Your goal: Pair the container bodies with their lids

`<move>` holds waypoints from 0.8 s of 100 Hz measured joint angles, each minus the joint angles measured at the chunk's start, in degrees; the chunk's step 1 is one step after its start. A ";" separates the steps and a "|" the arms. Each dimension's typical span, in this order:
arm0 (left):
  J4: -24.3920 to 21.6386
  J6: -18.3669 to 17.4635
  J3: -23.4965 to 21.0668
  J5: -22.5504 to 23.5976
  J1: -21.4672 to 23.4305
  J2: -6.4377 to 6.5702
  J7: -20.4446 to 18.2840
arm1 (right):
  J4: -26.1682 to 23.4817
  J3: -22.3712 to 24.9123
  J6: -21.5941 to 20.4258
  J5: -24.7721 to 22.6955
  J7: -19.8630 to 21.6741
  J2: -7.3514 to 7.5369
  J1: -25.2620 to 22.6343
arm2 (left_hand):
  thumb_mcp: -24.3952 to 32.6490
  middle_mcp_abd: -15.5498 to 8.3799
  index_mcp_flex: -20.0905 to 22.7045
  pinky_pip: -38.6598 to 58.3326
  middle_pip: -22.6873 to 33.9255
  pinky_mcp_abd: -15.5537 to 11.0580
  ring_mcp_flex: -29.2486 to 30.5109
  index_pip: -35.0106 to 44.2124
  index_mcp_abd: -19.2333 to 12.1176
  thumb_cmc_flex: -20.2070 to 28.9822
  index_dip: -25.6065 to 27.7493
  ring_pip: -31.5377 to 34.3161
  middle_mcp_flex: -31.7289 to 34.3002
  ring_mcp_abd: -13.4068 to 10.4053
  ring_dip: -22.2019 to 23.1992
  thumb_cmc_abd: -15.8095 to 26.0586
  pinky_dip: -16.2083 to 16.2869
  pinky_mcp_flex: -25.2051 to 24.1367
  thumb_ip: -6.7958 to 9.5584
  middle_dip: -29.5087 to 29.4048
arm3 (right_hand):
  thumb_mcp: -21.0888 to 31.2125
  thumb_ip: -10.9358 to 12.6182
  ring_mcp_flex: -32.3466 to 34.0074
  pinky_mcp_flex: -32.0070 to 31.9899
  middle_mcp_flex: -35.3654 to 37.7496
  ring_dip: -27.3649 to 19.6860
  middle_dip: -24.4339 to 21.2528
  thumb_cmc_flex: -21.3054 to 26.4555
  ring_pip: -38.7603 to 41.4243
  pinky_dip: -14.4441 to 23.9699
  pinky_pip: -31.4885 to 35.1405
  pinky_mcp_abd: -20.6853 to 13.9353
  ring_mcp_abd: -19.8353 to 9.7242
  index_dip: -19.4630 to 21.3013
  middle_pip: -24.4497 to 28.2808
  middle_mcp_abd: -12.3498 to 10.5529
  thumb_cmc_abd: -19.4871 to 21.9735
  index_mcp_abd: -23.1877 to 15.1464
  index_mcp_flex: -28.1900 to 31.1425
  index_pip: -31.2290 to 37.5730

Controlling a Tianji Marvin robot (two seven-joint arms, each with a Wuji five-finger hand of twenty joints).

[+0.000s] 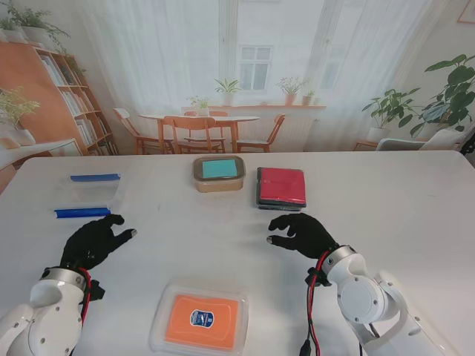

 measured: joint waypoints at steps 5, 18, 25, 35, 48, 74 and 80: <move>1.75 -1.09 -0.11 1.33 -1.59 0.00 2.13 | 0.08 -0.14 0.15 0.00 -0.02 0.00 0.12 | 0.00 -0.73 -0.04 -3.20 -1.90 -0.11 -3.86 -0.63 -1.04 0.00 0.00 -2.81 -2.23 0.51 0.61 0.00 1.66 -4.93 0.00 0.00 | 0.00 0.00 0.00 0.00 0.00 0.00 0.00 0.00 0.00 0.00 0.00 0.00 0.00 0.00 0.00 0.00 0.00 0.00 0.00 0.00; 5.79 -4.64 -0.89 2.70 -5.63 0.02 3.76 | 0.12 -0.25 0.60 -0.07 -0.03 0.00 0.21 | 0.00 -2.82 -0.69 -13.93 -6.18 -2.10 -13.92 -2.60 -4.28 0.00 -1.28 -10.63 -10.40 0.32 0.74 0.00 2.34 -18.81 0.00 -0.16 | 0.00 0.00 0.00 0.00 0.00 0.00 0.00 0.00 0.00 0.01 0.00 0.00 0.00 0.00 0.00 0.00 0.00 0.00 0.00 0.00; 7.37 -5.89 -1.43 5.23 -7.40 0.15 3.61 | 0.12 -0.25 0.70 -0.24 -0.02 0.00 0.21 | -0.02 -4.16 -0.83 -18.70 -8.61 -3.86 -20.25 -4.06 -5.72 0.01 -1.84 -15.81 -14.92 -0.80 0.46 0.00 1.50 -26.12 0.00 -1.30 | 0.00 0.00 0.00 0.00 0.00 0.00 0.00 0.00 0.00 0.01 0.00 0.00 0.00 0.00 0.00 0.00 0.00 0.00 0.00 0.00; 9.83 -7.71 -2.12 9.49 -9.79 0.60 3.72 | 0.12 -0.24 0.81 -0.38 0.02 0.00 0.23 | -0.36 -6.09 -2.23 -26.86 -12.91 -7.23 -27.15 -6.94 -7.04 1.34 -3.74 -23.20 -20.34 -3.57 -1.70 -0.86 -2.72 -34.14 -0.07 -3.68 | 0.00 0.00 0.00 0.00 0.00 0.00 0.00 0.00 0.00 0.01 0.00 0.00 0.00 0.00 0.00 0.00 0.00 0.00 0.00 0.00; 12.80 -9.28 -3.12 10.97 -12.38 1.48 3.05 | 0.11 -0.23 0.91 -0.65 0.19 0.01 0.28 | -0.04 -8.00 -4.30 -40.09 -16.55 -10.63 -33.27 -9.93 -8.29 2.34 -5.79 -31.97 -25.51 -6.96 -5.47 -1.65 -9.58 -38.74 0.00 -7.26 | 0.00 0.00 0.00 0.00 0.00 0.00 0.00 0.00 0.00 0.01 0.00 0.00 0.00 0.00 0.00 0.00 0.00 0.00 -0.84 -0.69; 18.04 -11.35 -4.71 17.05 -16.63 3.23 -1.70 | 0.34 -0.91 1.25 -0.86 0.42 0.15 0.89 | -0.38 -10.59 -9.46 -60.57 -20.42 -17.92 -39.09 -14.43 -10.82 2.35 -11.02 -38.29 -31.67 -11.72 -10.32 -5.71 -15.91 -38.52 0.00 -11.86 | 0.00 0.00 0.00 0.00 0.00 0.00 0.00 0.00 0.00 0.01 0.00 0.00 0.00 0.00 0.00 0.00 0.00 0.00 -0.84 -0.69; 19.37 -12.07 -4.89 18.23 -17.61 3.71 -3.05 | 0.42 -1.06 1.29 -0.93 0.41 0.15 1.02 | 0.17 -11.69 -10.91 -63.44 -20.82 -19.94 -39.93 -14.51 -11.22 2.35 -11.70 -39.15 -33.09 -12.65 -10.93 -6.37 -16.49 -38.38 0.00 -12.42 | 0.00 0.00 0.00 0.00 0.00 0.00 0.00 0.00 0.00 0.01 0.00 0.00 0.00 0.00 0.00 0.00 0.00 0.00 -0.84 -0.69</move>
